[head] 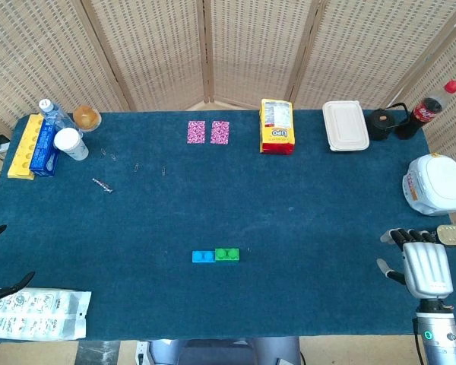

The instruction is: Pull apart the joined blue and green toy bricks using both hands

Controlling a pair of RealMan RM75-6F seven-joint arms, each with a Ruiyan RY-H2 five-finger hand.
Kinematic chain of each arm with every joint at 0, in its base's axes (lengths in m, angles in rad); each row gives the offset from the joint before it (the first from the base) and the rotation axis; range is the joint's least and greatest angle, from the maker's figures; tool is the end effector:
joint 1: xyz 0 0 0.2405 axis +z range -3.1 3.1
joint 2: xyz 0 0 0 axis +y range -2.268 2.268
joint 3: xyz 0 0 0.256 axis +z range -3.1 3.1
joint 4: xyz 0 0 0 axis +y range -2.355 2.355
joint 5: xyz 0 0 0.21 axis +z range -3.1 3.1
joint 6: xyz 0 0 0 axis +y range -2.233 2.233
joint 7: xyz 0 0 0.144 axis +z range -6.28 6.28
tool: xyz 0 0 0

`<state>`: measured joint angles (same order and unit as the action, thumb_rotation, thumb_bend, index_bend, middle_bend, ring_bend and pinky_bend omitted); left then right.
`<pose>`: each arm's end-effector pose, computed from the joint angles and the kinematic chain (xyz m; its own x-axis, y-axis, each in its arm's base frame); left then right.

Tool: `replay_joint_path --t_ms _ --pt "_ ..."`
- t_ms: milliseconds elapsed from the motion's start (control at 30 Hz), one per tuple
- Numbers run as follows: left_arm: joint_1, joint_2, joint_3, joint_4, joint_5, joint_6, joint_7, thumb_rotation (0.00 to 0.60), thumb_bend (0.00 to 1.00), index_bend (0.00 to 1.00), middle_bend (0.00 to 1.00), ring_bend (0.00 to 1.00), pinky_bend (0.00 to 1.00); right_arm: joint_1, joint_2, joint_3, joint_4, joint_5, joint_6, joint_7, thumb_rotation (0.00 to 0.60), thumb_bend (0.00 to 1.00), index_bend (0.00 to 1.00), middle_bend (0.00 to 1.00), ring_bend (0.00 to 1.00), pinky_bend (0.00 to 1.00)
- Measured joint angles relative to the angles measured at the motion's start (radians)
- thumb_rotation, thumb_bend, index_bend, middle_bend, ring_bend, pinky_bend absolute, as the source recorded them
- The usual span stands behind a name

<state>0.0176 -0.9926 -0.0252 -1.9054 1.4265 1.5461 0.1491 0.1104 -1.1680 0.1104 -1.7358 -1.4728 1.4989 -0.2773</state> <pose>-0.2865 0.1426 0.1812 0.3777 0.0274 0.9255 0.9138 0.1501 -0.3774 -0.2743 -0.1977 0.1457 0.4814 0.0676 0.8739 -0.8755 -0.0101 0.4831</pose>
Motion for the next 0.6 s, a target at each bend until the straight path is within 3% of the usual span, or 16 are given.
replay_joint_path --t_ms 333,467,600 --pt "-0.009 -0.008 -0.001 0.007 0.002 -0.016 -0.006 0.396 0.19 0.15 0.19 0.01 0.09 -0.004 0.005 -0.001 -0.012 0.003 0.007 -0.007 0.600 0.24 0.45 0.48 0.44 0.38" --pt "-0.019 -0.005 -0.001 0.004 0.015 -0.026 -0.009 0.393 0.19 0.18 0.19 0.06 0.10 -0.013 0.012 -0.001 -0.018 -0.003 0.028 -0.004 0.600 0.24 0.45 0.48 0.44 0.38" --pt "-0.038 -0.006 -0.002 0.004 0.013 -0.062 -0.009 0.395 0.19 0.30 0.25 0.13 0.23 -0.022 0.021 -0.007 -0.023 -0.011 0.037 0.004 0.600 0.24 0.45 0.48 0.44 0.38"
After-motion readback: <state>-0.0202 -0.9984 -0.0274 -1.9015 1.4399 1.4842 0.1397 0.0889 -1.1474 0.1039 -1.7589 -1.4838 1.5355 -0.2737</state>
